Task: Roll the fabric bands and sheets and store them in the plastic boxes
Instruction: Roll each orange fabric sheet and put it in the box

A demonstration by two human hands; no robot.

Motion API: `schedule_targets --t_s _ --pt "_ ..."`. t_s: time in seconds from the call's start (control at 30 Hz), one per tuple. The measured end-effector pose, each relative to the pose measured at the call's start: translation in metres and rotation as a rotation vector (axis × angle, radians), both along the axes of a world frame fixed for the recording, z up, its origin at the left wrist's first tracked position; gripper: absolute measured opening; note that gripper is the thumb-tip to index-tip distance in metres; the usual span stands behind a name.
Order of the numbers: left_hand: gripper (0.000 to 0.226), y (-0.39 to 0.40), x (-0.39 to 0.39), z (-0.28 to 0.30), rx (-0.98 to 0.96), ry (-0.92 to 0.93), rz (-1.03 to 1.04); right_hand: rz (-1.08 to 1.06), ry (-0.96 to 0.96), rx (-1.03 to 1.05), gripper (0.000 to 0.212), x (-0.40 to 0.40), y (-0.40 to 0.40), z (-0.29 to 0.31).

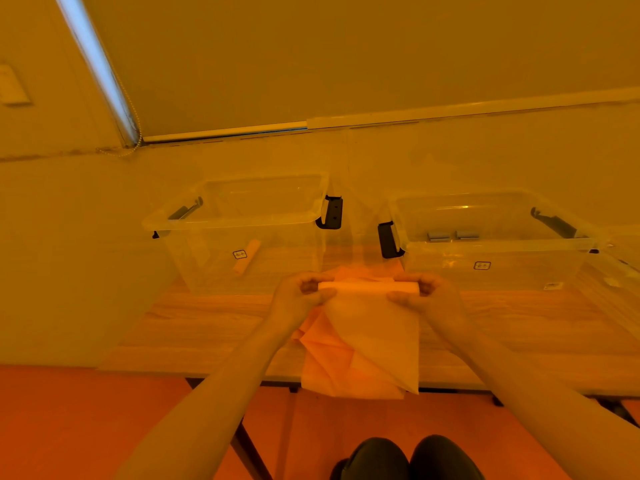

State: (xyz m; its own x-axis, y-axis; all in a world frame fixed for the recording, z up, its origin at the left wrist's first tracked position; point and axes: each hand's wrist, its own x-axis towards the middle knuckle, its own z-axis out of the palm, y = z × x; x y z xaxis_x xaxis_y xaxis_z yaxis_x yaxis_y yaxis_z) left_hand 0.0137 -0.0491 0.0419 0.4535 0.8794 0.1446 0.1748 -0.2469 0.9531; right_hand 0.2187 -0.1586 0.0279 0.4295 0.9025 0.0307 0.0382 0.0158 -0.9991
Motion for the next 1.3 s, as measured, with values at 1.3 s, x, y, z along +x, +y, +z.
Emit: schedule_targets --t_s 1.3 --pt "0.025 -0.0018 0.0061 -0.0025 -0.031 -0.028 -0.021 -0.032 -0.077 0.004 0.033 0.0056 0.0016 -0.0012"
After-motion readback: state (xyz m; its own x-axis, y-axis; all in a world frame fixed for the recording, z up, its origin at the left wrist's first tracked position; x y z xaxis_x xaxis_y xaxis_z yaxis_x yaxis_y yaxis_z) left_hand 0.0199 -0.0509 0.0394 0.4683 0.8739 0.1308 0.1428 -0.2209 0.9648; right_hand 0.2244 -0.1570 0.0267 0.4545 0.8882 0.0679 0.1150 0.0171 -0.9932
